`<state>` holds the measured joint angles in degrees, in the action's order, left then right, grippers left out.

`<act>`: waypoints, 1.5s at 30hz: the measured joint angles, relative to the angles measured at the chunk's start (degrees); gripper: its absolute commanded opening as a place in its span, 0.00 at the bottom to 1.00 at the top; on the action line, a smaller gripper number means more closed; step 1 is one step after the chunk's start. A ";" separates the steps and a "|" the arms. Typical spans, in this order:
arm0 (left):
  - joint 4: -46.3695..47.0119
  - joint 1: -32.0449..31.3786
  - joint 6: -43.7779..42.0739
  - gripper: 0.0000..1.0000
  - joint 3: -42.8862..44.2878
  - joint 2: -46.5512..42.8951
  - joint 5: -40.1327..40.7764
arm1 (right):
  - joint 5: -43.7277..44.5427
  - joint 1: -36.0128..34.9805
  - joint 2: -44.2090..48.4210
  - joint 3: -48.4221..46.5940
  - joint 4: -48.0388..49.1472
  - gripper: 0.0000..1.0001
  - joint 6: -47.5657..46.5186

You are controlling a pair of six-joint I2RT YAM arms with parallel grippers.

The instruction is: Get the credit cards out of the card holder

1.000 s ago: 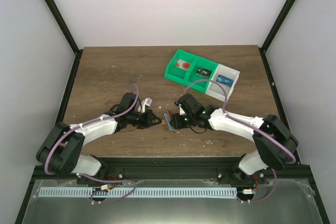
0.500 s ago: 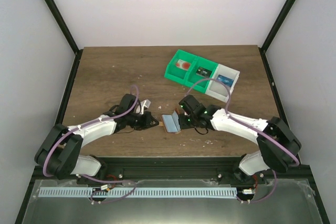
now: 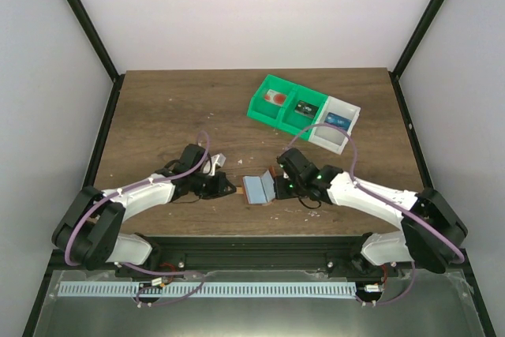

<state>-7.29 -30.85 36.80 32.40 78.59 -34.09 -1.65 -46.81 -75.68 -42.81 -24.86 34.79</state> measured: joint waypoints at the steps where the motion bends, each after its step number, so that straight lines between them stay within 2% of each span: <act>1: -0.20 0.00 -0.17 0.00 0.00 0.00 0.00 | -0.07 0.00 0.17 0.46 0.39 0.01 0.33; 3: -0.81 0.00 -0.63 0.00 0.00 -0.02 0.00 | -0.09 0.04 0.28 1.53 1.20 0.06 1.16; 5: -1.70 0.00 -1.05 0.00 0.00 -0.02 -0.04 | -0.09 0.13 0.39 2.89 1.97 0.15 2.27; 12: -2.27 0.00 -1.09 0.00 -0.13 -1.75 -2.45 | -0.46 0.11 0.76 5.81 0.15 0.25 5.35; 18: -2.27 0.00 -1.07 0.00 -0.17 -1.84 -3.69 | -0.48 0.11 3.54 -2.40 -5.66 0.41 5.46; 21: -2.23 0.00 -0.96 0.00 -0.17 -1.84 -4.00 | -0.98 0.11 6.14 -5.99 -4.74 0.40 5.46; 26: -2.27 0.00 -0.57 0.00 0.17 -1.95 -4.98 | -6.78 -0.02 9.44 -5.79 1.31 0.34 5.92; 34: -1.36 0.00 0.98 0.00 1.03 -3.23 -5.92 | -14.43 -2.10 2.73 -2.51 10.97 0.34 7.43; 37: -0.83 0.00 1.79 0.00 1.03 -3.23 -6.25 | -14.03 -2.12 -0.76 -1.99 11.19 0.35 7.56; 42: -0.79 0.00 2.05 0.00 1.03 -3.21 -6.12 | -12.33 -1.92 -3.17 0.61 13.14 0.41 7.74; 45: -0.81 0.00 2.03 0.00 1.03 -3.21 -6.03 | -12.26 -1.25 -3.28 4.09 15.21 0.34 7.76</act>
<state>-8.10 -30.85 38.83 33.43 75.37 -40.12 -13.91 -48.05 -78.96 -38.72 -9.65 42.54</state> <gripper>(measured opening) 0.025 0.400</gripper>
